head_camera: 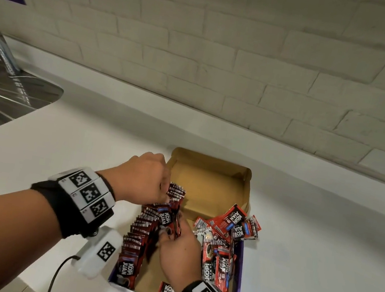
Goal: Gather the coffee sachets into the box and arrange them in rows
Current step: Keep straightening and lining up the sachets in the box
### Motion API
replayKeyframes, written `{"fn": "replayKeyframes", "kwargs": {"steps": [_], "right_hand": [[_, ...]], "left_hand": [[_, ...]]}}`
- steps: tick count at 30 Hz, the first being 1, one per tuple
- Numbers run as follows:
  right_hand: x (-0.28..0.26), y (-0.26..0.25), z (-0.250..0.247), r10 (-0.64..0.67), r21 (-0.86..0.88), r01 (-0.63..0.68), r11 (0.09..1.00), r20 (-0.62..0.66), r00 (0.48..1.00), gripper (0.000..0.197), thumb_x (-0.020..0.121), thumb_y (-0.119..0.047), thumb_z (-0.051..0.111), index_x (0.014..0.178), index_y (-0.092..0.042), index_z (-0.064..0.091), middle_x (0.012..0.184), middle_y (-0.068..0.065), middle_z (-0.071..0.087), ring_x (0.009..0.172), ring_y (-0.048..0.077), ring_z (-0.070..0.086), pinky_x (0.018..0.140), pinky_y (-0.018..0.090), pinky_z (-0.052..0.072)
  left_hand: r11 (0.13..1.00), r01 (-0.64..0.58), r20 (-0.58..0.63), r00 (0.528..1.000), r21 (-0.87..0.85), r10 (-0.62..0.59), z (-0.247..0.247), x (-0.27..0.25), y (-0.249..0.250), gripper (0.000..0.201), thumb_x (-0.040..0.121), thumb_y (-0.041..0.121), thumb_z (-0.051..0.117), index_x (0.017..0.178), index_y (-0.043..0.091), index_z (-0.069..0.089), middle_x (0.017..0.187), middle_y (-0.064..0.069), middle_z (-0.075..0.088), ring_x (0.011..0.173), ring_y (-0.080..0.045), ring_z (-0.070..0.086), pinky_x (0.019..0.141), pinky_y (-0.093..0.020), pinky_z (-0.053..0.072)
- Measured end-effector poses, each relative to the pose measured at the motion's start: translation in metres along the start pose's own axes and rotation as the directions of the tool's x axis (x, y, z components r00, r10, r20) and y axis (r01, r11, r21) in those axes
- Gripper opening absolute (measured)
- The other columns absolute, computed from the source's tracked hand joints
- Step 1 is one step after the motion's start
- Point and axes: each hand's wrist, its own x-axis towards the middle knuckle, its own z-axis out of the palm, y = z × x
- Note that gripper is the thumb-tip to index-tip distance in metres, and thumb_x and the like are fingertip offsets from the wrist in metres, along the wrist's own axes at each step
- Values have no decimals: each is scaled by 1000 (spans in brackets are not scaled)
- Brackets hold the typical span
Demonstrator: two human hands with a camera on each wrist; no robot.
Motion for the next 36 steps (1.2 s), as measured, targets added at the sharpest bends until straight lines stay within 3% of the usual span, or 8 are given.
{"fn": "replayKeyframes", "kwargs": {"steps": [4,7,9,15,22,26,30,36], "right_hand": [[1,-1,0,17,-30,-18,999,-5,1000,44,95,-25,64,138,-37,57,87,-15,74,67,1,68,62,13,52],[2,-2,0,46,-28,-46,999,-3,999,31,95,-25,65,126,-28,64,83,-11,74,66,0,67,61,17,53],[1,-3,-1,63,13,-63,998,-7,998,22,94,-23,68,116,-23,67,76,-11,71,63,-7,64,55,9,45],[-3,-4,-7,94,77,-89,993,-73,993,19,85,-11,72,99,-22,64,66,-9,64,55,-7,58,55,12,42],[-1,-9,-11,103,21,-103,994,-22,994,27,88,-24,76,110,-26,60,81,-12,70,68,-5,61,53,5,41],[-1,-6,-7,105,51,-104,993,-26,994,27,88,-19,75,110,-27,61,81,-7,72,72,5,68,71,33,62],[-1,-3,-7,77,55,-75,996,-42,996,28,89,-21,76,113,-25,63,82,-10,73,73,-2,67,68,16,53],[-1,-4,-7,72,21,-71,997,-40,997,25,96,-26,68,120,-25,60,92,-12,73,75,-5,64,59,5,42]], "left_hand": [[988,-12,19,1000,152,10,7,-9,6,24,80,53,72,86,30,71,113,7,50,111,-16,43,98,-41,41],[983,-33,4,999,182,33,11,-9,9,16,86,43,67,88,28,72,114,5,52,111,-18,45,99,-42,41],[979,-45,-29,998,199,52,14,-9,11,11,88,35,63,88,27,71,113,4,52,108,-18,45,97,-42,41],[928,-87,-43,993,363,110,17,-8,25,11,87,22,56,78,25,61,94,3,39,87,-16,31,79,-35,27],[980,-84,-37,995,182,92,15,-6,20,12,86,37,65,97,34,68,110,6,49,109,-15,43,97,-39,36],[1000,-1,-104,995,12,2,4,-5,2,11,88,35,64,98,39,68,109,9,53,112,-15,47,98,-39,38],[998,49,-131,990,-25,-52,2,-8,-10,8,91,34,63,97,39,68,110,8,55,112,-16,49,96,-37,38],[996,72,-128,989,-58,-79,11,-14,-13,5,92,38,63,93,39,67,109,9,54,110,-14,49,94,-37,40]]}}
